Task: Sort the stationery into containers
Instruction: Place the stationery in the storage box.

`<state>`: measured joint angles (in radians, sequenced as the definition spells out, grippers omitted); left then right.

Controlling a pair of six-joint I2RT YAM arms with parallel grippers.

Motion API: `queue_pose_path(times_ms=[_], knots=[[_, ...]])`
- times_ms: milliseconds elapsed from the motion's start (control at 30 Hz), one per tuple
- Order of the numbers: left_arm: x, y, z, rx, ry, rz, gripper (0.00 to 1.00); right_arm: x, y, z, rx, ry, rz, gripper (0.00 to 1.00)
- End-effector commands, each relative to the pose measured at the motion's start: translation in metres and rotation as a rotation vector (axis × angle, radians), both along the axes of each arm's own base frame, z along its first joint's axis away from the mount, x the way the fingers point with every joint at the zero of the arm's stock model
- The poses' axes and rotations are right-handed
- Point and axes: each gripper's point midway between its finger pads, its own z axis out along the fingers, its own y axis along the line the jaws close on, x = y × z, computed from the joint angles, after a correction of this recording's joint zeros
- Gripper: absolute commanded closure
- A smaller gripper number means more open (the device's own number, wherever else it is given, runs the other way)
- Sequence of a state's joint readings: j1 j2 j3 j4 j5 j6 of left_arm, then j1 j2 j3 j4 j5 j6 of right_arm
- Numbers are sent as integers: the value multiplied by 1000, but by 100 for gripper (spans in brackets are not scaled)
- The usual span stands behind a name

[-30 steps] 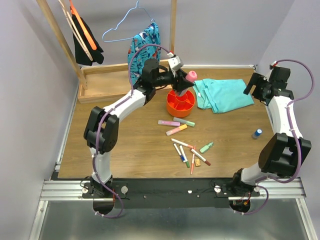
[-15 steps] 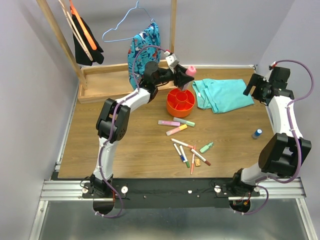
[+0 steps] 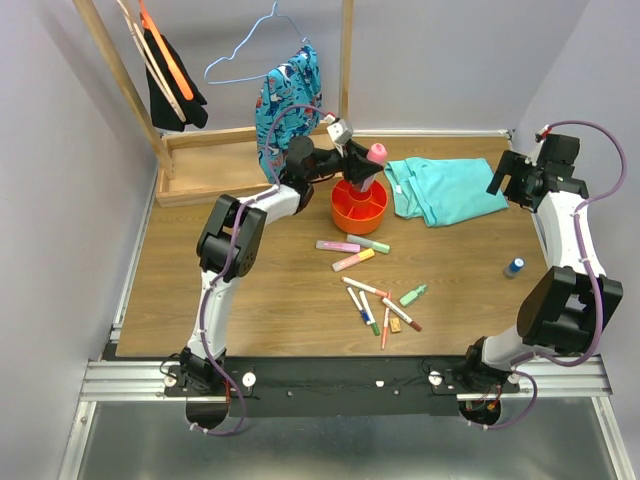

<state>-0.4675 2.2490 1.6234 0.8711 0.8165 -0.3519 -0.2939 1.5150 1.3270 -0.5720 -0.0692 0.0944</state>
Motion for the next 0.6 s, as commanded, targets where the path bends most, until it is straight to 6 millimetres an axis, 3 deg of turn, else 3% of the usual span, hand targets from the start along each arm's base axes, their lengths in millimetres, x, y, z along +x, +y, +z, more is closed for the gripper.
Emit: queue_pose_path(times_ms=[0, 300, 567], knots=[[-10, -8, -3, -21, -26, -25, 94, 1, -3, -3, -15, 13, -1, 4], [-9, -11, -23, -17, -11, -30, 92, 1, -4, -9, -18, 27, 8, 4], [-18, -10, -25, -39, -59, -60, 75, 4, -2, -19, -8, 38, 26, 4]])
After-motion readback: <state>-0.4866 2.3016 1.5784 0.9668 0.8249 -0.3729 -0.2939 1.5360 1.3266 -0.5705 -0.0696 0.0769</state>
